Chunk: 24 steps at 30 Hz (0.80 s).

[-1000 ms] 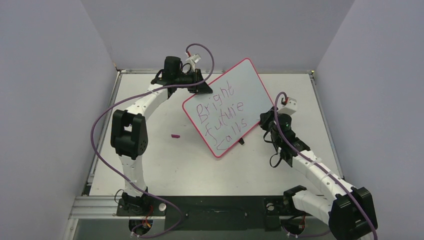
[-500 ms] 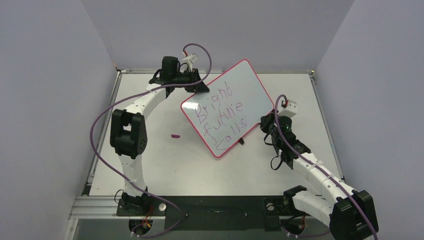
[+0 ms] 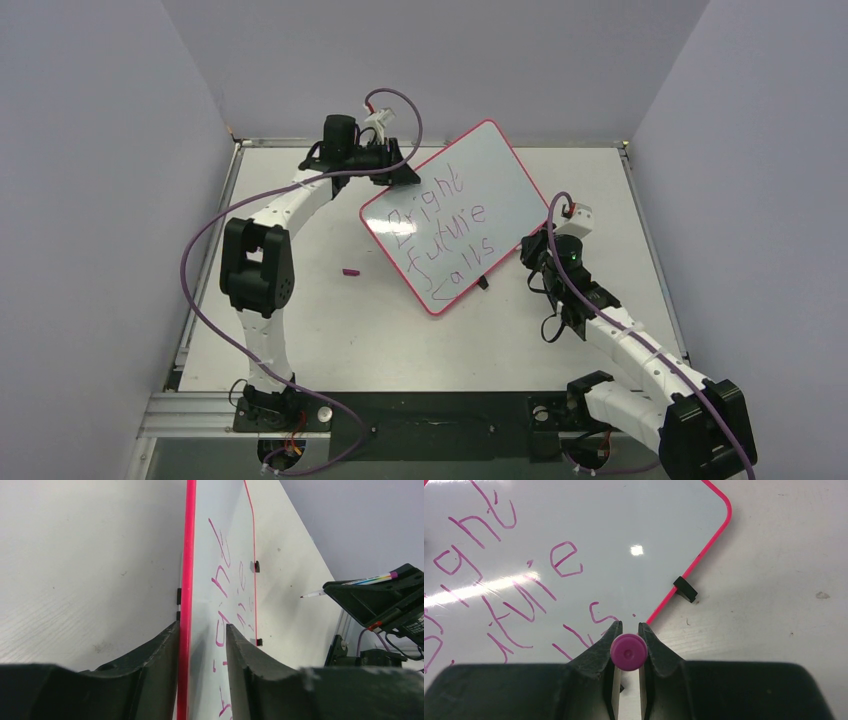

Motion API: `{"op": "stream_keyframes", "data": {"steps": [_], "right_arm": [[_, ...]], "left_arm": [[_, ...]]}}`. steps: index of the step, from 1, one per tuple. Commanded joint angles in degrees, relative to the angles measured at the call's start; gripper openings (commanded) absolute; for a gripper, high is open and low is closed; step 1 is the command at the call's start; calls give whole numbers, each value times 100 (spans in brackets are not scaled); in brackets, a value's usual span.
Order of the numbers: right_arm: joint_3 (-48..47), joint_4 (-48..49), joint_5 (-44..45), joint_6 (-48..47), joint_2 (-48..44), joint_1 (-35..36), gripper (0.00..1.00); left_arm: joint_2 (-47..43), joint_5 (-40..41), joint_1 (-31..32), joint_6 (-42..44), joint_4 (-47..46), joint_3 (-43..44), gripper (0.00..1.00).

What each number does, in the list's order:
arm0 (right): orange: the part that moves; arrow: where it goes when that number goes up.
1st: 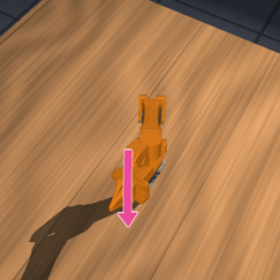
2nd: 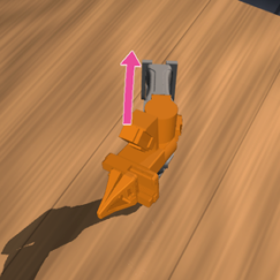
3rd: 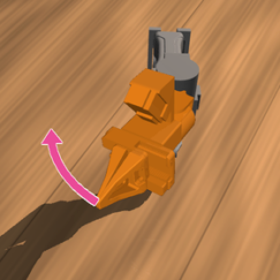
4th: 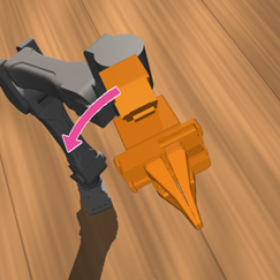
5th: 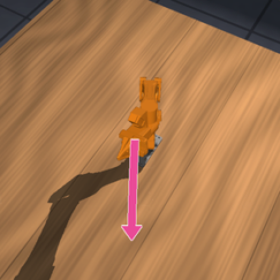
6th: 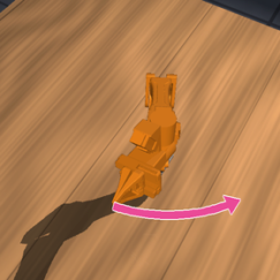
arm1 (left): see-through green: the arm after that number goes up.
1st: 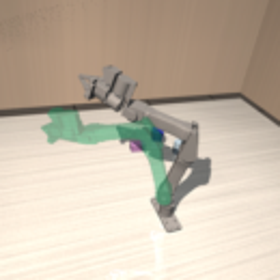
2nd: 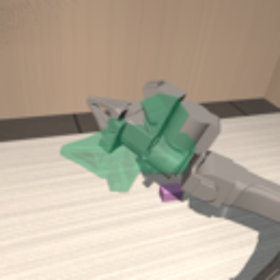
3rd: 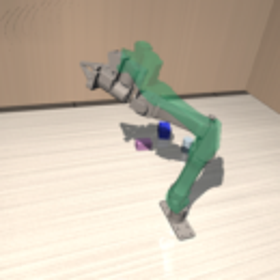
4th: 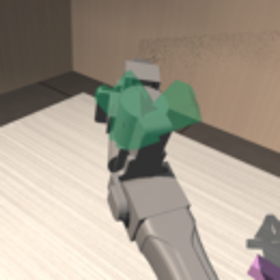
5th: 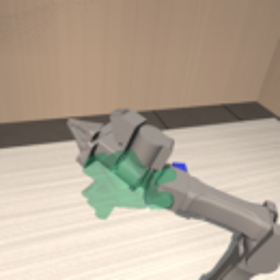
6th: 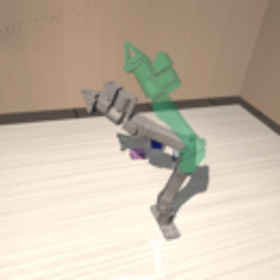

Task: Write a sentence on the whiteboard

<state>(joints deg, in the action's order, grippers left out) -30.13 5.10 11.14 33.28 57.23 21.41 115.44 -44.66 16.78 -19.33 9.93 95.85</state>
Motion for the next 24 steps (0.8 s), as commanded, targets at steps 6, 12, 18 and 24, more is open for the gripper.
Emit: {"op": "stream_keyframes", "data": {"steps": [6,12,18,24], "right_arm": [[8,228,57,-23,-113,-27,0],[8,219,62,-27,-138,-27,0],[-4,206,48,-43,-156,-32,0],[-121,98,26,-5,-266,-32,0]], "left_arm": [[-209,108,-37,-126,-648,-181,41],[-236,85,-51,-190,-752,-237,43],[-401,91,-76,-320,-1078,-418,51],[-598,161,-142,-475,-1362,-600,53]]}}
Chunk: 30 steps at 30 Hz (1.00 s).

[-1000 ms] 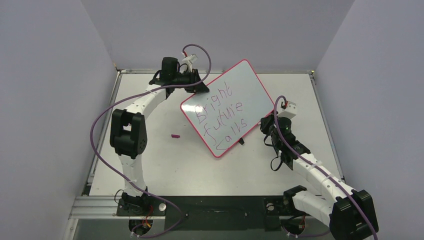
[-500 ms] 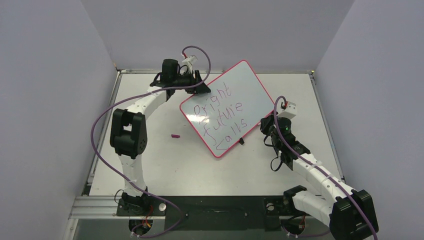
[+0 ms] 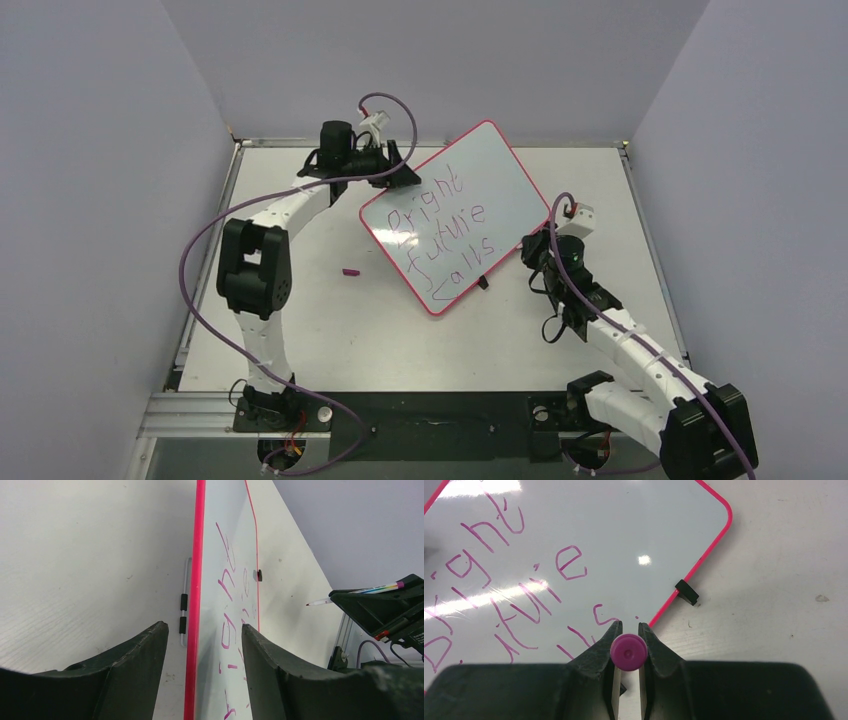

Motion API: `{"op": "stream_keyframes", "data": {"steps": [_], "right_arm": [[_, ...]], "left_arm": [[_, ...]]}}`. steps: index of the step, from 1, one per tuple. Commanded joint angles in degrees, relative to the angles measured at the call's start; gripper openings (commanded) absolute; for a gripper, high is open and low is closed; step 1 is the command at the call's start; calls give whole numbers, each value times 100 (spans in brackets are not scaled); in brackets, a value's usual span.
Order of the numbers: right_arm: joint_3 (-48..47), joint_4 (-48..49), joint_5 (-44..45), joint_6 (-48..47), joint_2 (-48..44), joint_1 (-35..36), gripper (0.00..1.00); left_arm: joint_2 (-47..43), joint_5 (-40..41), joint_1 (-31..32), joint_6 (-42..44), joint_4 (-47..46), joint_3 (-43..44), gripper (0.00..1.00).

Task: Write a sentence on the whiteboard

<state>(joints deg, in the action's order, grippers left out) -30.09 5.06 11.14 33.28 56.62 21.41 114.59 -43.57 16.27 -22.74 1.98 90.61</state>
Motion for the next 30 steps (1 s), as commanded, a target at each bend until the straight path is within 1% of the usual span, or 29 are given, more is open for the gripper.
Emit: {"op": "stream_keyframes", "data": {"steps": [1,5,8,11,13,15,16,18,20,23,25,27,30], "right_arm": [[-145,84,11,34,-248,-32,0],[-356,75,-321,208,-359,-30,0],[-627,119,-776,451,-429,-20,0],[-817,229,-1050,1027,-543,4,0],[-1102,202,-1201,1431,-563,36,0],[-1392,57,-1212,1784,-525,119,0],[-1494,-95,-1181,1900,-467,224,0],[-1913,-391,-1041,2239,-336,448,0],[-2438,-983,-725,2443,-155,759,0],[-3220,-1447,-465,2743,134,1168,0],[-3519,-1552,-563,3007,362,1390,0],[-3733,-1557,-790,3280,601,1517,0],[-4012,-1564,-1029,3639,938,1688,0]], "left_arm": [[-536,60,-114,-165,-617,-95,54],[-649,171,-151,-229,-698,-207,55],[-772,319,-177,-288,-770,-288,56],[-897,494,-231,-335,-785,-408,57],[-1023,733,-313,-427,-822,-547,58],[-1262,1238,-375,-545,-904,-806,58],[-1458,1633,-386,-562,-907,-886,58],[-1717,2102,-421,-564,-841,-1069,59],[-1952,2461,-526,-712,-807,-1234,59],[-2272,2914,-648,-956,-760,-1605,60],[-2649,3573,-676,-1062,-651,-1898,59],[-2900,4064,-687,-1204,-476,-2149,60],[-3178,4679,-688,-1492,102,-2502,60]]}}
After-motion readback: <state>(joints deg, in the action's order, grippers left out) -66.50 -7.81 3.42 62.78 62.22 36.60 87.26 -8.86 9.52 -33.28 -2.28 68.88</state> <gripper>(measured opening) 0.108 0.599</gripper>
